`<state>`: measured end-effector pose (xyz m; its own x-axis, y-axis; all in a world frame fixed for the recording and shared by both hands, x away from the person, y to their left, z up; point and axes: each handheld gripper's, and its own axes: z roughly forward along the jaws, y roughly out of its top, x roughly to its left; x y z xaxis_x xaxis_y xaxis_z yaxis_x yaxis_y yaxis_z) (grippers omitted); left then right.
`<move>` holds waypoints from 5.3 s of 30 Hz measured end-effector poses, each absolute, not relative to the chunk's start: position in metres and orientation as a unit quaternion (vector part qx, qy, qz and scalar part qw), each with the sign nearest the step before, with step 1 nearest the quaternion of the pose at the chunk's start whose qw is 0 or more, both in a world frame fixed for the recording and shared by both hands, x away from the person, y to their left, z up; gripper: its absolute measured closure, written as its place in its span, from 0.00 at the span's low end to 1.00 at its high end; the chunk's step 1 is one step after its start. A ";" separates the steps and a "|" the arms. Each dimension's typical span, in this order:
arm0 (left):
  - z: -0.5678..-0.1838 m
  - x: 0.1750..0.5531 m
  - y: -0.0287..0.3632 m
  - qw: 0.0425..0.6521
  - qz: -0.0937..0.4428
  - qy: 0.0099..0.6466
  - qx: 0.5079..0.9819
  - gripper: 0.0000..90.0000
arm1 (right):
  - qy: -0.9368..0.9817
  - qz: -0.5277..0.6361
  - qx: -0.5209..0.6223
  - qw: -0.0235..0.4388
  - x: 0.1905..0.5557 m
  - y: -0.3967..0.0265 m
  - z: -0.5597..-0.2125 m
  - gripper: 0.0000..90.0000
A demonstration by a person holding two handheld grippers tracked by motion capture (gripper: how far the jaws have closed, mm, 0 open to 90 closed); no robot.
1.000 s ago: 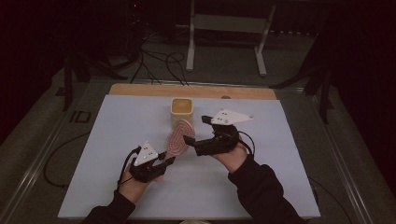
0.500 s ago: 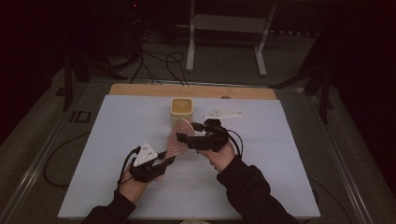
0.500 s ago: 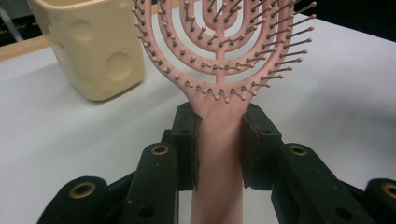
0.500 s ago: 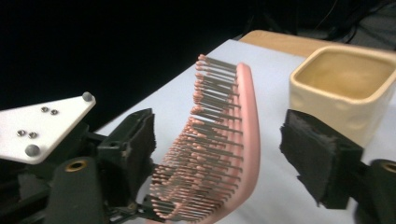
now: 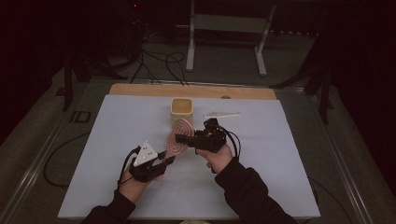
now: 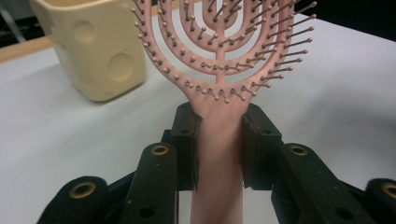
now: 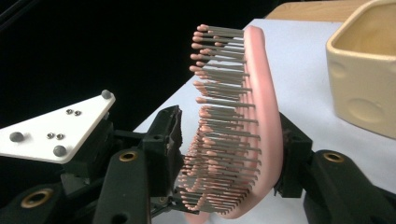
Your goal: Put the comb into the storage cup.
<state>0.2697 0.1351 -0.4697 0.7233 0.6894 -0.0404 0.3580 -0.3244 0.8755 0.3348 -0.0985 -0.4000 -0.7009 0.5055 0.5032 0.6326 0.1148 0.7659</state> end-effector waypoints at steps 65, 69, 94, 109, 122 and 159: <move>-0.473 0.278 0.157 0.456 0.083 0.346 0.816 0.04 | -0.741 -0.578 -0.339 -0.057 0.334 -0.123 -0.366 0.72; -0.476 0.275 0.165 0.456 0.075 0.343 0.818 0.00 | -0.742 -0.577 -0.336 -0.061 0.335 -0.124 -0.364 0.72; -0.496 0.248 0.201 0.442 0.123 0.355 0.814 0.00 | -0.738 -0.586 -0.324 -0.085 0.347 -0.135 -0.337 0.72; -0.498 0.244 0.198 0.444 0.144 0.339 0.817 0.00 | -0.726 -0.599 -0.318 -0.114 0.366 -0.135 -0.308 0.72; -0.497 0.244 0.198 0.449 0.139 0.338 0.816 0.00 | -0.723 -0.601 -0.312 -0.138 0.380 -0.129 -0.291 0.72; -0.494 0.244 0.200 0.461 0.128 0.336 0.811 0.00 | -0.704 -0.602 -0.316 -0.204 0.429 -0.101 -0.263 0.72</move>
